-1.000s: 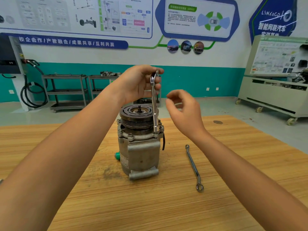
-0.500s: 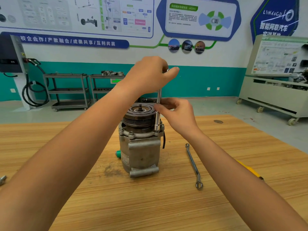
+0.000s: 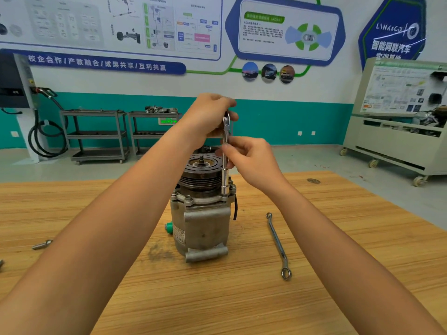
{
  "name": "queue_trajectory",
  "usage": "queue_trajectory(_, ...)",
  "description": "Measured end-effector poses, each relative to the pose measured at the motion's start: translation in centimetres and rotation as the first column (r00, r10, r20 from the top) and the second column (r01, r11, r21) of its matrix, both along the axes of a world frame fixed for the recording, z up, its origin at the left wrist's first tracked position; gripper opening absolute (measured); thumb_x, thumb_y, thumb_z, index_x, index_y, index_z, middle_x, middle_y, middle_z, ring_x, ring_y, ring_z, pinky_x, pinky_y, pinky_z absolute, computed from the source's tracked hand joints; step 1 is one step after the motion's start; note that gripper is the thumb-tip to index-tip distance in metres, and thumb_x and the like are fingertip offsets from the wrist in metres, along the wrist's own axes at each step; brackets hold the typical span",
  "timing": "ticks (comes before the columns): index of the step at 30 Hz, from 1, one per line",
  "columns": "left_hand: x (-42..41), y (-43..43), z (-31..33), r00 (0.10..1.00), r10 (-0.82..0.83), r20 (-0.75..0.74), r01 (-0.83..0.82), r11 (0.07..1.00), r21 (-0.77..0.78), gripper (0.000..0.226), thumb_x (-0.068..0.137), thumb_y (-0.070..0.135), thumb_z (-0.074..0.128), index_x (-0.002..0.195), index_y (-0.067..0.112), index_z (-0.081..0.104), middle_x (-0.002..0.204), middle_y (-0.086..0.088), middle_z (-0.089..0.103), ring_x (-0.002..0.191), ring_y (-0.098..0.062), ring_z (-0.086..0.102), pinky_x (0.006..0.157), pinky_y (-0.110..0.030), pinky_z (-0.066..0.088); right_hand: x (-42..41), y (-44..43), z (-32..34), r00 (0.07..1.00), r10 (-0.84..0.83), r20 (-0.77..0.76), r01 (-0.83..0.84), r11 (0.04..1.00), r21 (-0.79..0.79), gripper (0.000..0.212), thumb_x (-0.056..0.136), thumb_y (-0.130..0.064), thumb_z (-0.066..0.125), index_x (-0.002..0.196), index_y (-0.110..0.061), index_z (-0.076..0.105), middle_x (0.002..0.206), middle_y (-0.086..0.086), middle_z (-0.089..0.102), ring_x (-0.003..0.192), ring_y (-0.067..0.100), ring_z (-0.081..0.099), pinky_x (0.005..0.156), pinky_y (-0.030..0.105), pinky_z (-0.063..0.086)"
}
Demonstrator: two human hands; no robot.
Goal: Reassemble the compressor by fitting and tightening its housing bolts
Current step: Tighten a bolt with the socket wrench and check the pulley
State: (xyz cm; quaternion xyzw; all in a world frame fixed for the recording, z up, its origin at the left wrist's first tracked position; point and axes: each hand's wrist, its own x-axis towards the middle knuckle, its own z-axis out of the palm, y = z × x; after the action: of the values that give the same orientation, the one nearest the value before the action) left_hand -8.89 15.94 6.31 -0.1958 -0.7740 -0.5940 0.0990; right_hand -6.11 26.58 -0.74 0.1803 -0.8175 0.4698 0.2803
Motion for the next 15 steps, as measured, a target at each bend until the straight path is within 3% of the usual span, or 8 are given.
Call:
queue_trajectory(2, 0.4, 0.8, 0.6, 0.973, 0.066, -0.221, -0.132, 0.946, -0.295, 0.017, 0.097, 0.020, 0.041, 0.092, 0.018, 0.057, 0.072, 0.001, 0.058, 0.062, -0.013, 0.047, 0.057, -0.025, 0.039, -0.1, -0.6, 0.1, 0.993, -0.093, -0.077, 0.097, 0.994, 0.050, 0.015, 0.090, -0.014, 0.059, 0.086, -0.006, 0.071, 0.079, 0.009, 0.072, 0.071, 0.014, 0.065, 0.072, 0.032, 0.053)
queue_trajectory(4, 1.0, 1.9, 0.6, 0.907, 0.073, -0.414, -0.273, 0.852, -0.448, 0.024, 0.094, 0.027, 0.044, 0.074, 0.015, 0.051, 0.066, -0.006, 0.051, 0.060, -0.019, 0.041, 0.054, -0.029, 0.031, -0.3, -1.0, 0.2, 0.970, -0.162, -0.182, 0.178, 0.981, 0.074, 0.025, 0.086, -0.014, 0.064, 0.061, -0.011, 0.064, 0.056, 0.002, 0.063, 0.060, 0.003, 0.060, 0.060, 0.019, 0.047)
queue_trajectory(5, 1.3, 2.3, 0.3, 0.877, 0.073, -0.474, -0.311, 0.839, -0.446, 0.027, 0.093, 0.030, 0.045, 0.072, 0.014, 0.051, 0.066, -0.008, 0.052, 0.061, -0.020, 0.041, 0.053, -0.030, 0.029, -0.2, -1.1, 0.2, 0.961, -0.182, -0.208, 0.198, 0.978, 0.063, 0.037, 0.084, -0.012, 0.066, 0.050, -0.019, 0.053, 0.046, -0.007, 0.053, 0.053, -0.004, 0.055, 0.051, 0.011, 0.039)
queue_trajectory(7, 1.6, 3.0, -0.3, 0.851, 0.052, -0.522, -0.257, 0.909, -0.329, 0.028, 0.093, 0.029, 0.048, 0.072, 0.012, 0.055, 0.076, -0.013, 0.063, 0.069, -0.024, 0.053, 0.056, -0.030, 0.033, -0.2, -0.9, 0.3, 0.968, -0.180, -0.174, 0.191, 0.981, 0.046, 0.045, 0.084, -0.010, 0.065, 0.049, -0.025, 0.040, 0.043, -0.013, 0.042, 0.047, -0.009, 0.047, 0.046, 0.009, 0.032)
queue_trajectory(9, 1.7, 3.2, -0.3, 0.895, 0.003, -0.445, -0.076, 0.986, -0.146, 0.025, 0.091, 0.022, 0.052, 0.068, 0.013, 0.057, 0.078, -0.010, 0.069, 0.071, -0.017, 0.060, 0.058, -0.023, 0.036, 0.1, -0.6, 0.6, 0.993, -0.105, -0.058, 0.108, 0.992, 0.059, 0.032, 0.088, -0.015, 0.061, 0.059, -0.019, 0.049, 0.054, -0.004, 0.053, 0.054, -0.006, 0.049, 0.051, 0.011, 0.032)
queue_trajectory(10, 1.7, 3.0, -0.2, 0.921, -0.057, -0.386, 0.033, 0.997, -0.068, 0.024, 0.091, 0.018, 0.054, 0.067, 0.016, 0.058, 0.067, -0.003, 0.068, 0.060, -0.010, 0.057, 0.054, -0.019, 0.035, 0.2, -0.5, 0.7, 0.999, -0.036, 0.022, 0.035, 0.998, 0.043, 0.023, 0.091, -0.017, 0.057, 0.067, -0.018, 0.055, 0.065, 0.000, 0.060, 0.064, -0.002, 0.052, 0.060, 0.016, 0.037)
queue_trajectory(12, 1.3, 2.2, -0.1, 0.931, -0.194, -0.309, 0.213, 0.977, 0.030, 0.023, 0.091, 0.009, 0.051, 0.073, 0.016, 0.061, 0.042, 0.010, 0.049, 0.040, -0.003, 0.038, 0.046, -0.016, 0.029, 0.2, -0.1, 0.8, 0.983, 0.111, 0.145, -0.106, 0.994, -0.040, 0.017, 0.095, -0.017, 0.048, 0.083, -0.020, 0.060, 0.083, -0.001, 0.066, 0.081, 0.009, 0.058, 0.075, 0.027, 0.047)
queue_trajectory(15, 1.0, 1.0, -0.3, 0.918, -0.293, -0.269, 0.320, 0.945, 0.065, 0.022, 0.093, 0.001, 0.044, 0.089, 0.013, 0.063, 0.043, 0.010, 0.045, 0.041, -0.005, 0.039, 0.046, -0.017, 0.034, 0.2, 0.6, 0.5, 0.968, 0.218, 0.125, -0.195, 0.966, -0.169, 0.020, 0.097, -0.009, 0.046, 0.090, -0.019, 0.061, 0.083, -0.007, 0.067, 0.081, 0.005, 0.064, 0.082, 0.025, 0.052)
